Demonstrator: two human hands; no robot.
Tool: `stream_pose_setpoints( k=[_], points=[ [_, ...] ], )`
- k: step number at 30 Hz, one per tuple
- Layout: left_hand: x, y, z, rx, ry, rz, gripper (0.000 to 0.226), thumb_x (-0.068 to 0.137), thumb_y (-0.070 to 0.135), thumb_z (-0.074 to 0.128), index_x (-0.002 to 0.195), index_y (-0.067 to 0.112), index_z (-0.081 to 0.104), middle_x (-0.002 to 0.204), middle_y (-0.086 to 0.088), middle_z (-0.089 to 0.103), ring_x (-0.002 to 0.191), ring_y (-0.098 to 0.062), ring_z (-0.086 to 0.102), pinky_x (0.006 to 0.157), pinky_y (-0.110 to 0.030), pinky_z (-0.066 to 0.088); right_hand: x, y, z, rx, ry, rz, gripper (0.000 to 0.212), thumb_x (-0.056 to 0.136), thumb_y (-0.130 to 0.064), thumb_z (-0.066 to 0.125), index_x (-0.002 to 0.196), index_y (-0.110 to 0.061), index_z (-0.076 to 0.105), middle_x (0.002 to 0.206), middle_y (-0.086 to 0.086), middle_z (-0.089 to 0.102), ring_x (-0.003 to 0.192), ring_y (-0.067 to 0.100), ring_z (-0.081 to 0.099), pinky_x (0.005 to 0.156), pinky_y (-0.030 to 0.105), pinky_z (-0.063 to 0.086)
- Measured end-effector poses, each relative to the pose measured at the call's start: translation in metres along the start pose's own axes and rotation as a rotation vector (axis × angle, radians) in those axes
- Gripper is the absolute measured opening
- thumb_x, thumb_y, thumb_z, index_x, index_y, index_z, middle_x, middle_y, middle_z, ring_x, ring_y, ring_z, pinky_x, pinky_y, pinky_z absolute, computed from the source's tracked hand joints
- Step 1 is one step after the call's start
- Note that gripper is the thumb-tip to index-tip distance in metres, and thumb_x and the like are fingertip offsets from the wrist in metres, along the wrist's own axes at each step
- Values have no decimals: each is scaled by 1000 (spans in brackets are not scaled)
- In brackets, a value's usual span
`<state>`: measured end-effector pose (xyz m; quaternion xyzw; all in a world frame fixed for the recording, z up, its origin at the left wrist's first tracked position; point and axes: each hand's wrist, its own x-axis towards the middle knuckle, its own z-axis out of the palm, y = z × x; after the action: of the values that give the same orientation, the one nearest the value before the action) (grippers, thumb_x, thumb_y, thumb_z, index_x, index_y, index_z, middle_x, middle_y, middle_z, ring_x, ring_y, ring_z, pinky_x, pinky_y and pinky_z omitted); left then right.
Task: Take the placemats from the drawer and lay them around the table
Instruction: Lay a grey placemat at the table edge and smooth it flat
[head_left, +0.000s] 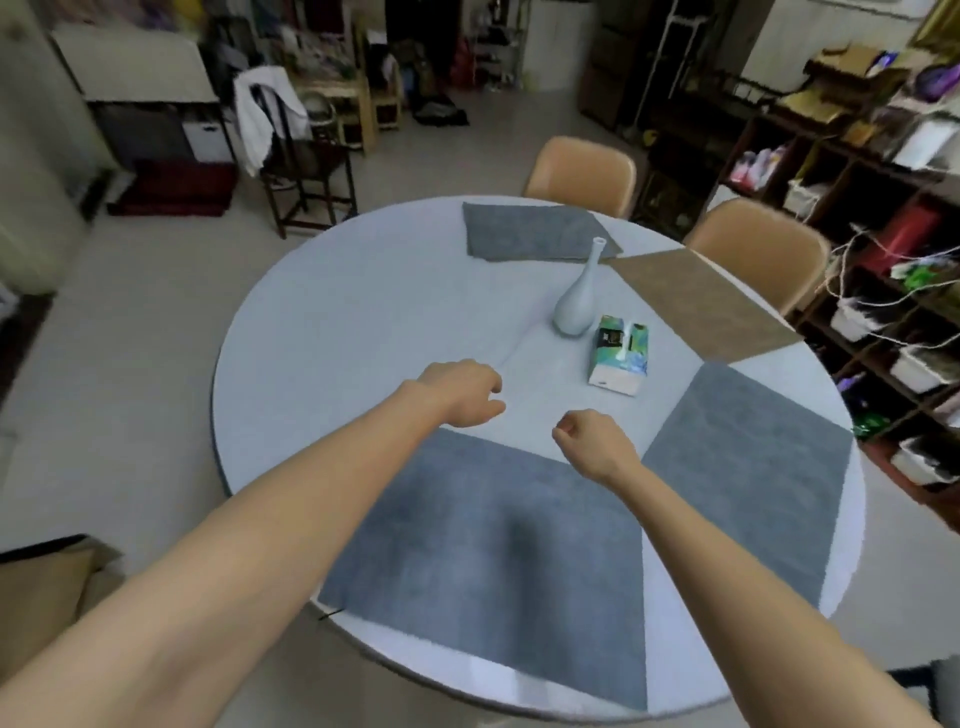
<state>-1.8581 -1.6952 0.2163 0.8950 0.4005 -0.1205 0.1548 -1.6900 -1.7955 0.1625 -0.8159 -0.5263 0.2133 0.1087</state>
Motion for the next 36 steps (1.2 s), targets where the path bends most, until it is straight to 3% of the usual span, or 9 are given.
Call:
stream_pose_setpoints(
  k=[8, 16, 22, 27, 33, 36],
  points=[
    [-73, -220, -7, -57, 37, -256, 47, 99, 40, 41, 142, 22, 42, 144, 0, 46, 129, -22, 47, 100, -36, 40, 65, -195, 70, -97, -94, -176, 31, 92, -20, 43, 103, -1, 65, 103, 13, 69, 96, 31, 64, 75, 34, 51],
    [-118, -414, -33, 1, -7, -291, 40, 96, 37, 45, 131, 19, 55, 133, -1, 56, 120, -25, 53, 99, -38, 46, 123, -369, 141, -124, -125, -185, 29, 92, -20, 44, 106, -5, 64, 108, 10, 66, 98, 29, 62, 79, 34, 50],
    [-81, -499, -53, 50, -16, -248, 41, 98, 37, 43, 134, 20, 53, 138, 1, 53, 125, -22, 51, 101, -37, 44, 188, -414, 158, -82, -139, -99, 29, 92, -19, 46, 104, 0, 65, 107, 14, 67, 100, 31, 62, 82, 36, 51],
    [-8, -563, -75, 92, -41, -212, 38, 98, 37, 43, 129, 19, 55, 133, 0, 56, 122, -24, 53, 97, -35, 45, 285, -445, 171, -6, -118, -48, 28, 91, -18, 46, 99, 1, 65, 97, 16, 69, 95, 32, 64, 78, 33, 50],
    [89, -629, -132, 143, -82, -181, 40, 98, 38, 43, 133, 20, 53, 136, -2, 54, 124, -25, 51, 98, -36, 44, 384, -483, 166, 47, -100, 10, 28, 92, -20, 47, 100, 0, 65, 101, 14, 67, 97, 33, 61, 78, 34, 49],
    [141, -645, -151, 178, -114, -108, 41, 98, 39, 44, 135, 22, 51, 138, -2, 52, 126, -25, 49, 99, -35, 42, 416, -486, 156, 46, -83, 79, 24, 91, -18, 45, 81, -3, 60, 87, 12, 63, 85, 33, 58, 70, 32, 46]
  ],
)
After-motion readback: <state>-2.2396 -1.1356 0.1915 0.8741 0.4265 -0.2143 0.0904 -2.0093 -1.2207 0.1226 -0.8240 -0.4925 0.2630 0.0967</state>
